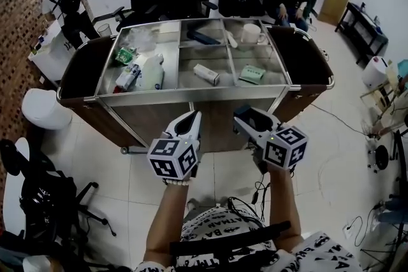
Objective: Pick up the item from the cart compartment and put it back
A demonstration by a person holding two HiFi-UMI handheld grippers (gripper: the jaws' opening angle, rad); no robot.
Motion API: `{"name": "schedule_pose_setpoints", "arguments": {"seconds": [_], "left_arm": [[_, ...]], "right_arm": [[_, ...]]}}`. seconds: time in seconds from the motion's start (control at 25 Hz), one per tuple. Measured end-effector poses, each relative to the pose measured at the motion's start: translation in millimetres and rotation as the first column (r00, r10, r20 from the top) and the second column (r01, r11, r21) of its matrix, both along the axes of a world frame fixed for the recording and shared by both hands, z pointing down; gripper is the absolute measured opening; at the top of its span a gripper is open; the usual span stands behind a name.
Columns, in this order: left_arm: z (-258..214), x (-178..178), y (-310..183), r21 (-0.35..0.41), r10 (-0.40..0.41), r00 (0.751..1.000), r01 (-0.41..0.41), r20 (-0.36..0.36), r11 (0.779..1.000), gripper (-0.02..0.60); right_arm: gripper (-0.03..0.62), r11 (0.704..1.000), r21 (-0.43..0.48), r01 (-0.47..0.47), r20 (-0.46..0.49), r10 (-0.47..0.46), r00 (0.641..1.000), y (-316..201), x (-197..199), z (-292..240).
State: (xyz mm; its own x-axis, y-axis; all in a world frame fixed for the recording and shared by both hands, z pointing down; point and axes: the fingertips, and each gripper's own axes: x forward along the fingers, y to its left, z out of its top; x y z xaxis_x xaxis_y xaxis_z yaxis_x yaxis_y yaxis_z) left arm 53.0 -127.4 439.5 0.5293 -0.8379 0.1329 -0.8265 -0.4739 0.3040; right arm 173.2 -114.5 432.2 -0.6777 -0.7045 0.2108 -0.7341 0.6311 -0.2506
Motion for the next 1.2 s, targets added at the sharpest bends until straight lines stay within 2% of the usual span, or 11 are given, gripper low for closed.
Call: {"name": "schedule_pose_setpoints", "arguments": {"seconds": [0.48, 0.88, 1.2], "left_arm": [[-0.1, -14.5, -5.1, -0.005, 0.027, 1.0, -0.027, 0.005, 1.0, -0.002], [-7.0, -54.5, -10.2, 0.019, 0.05, 0.999, -0.05, 0.006, 0.999, -0.002], [-15.9, -53.0, -24.7, 0.024, 0.095, 0.995, -0.095, 0.023, 0.995, -0.002]], "right_arm": [[0.245, 1.0, -0.014, -0.013, -0.012, 0.013, 1.0, -4.4, -20.2, 4.4], [0.245, 0.997, 0.056, -0.048, -0.054, 0.051, 0.997, -18.9, -58.2, -20.1], [0.245, 0.987, 0.14, -0.074, -0.074, 0.085, 0.994, -41.2, -69.1, -60.8]]}}
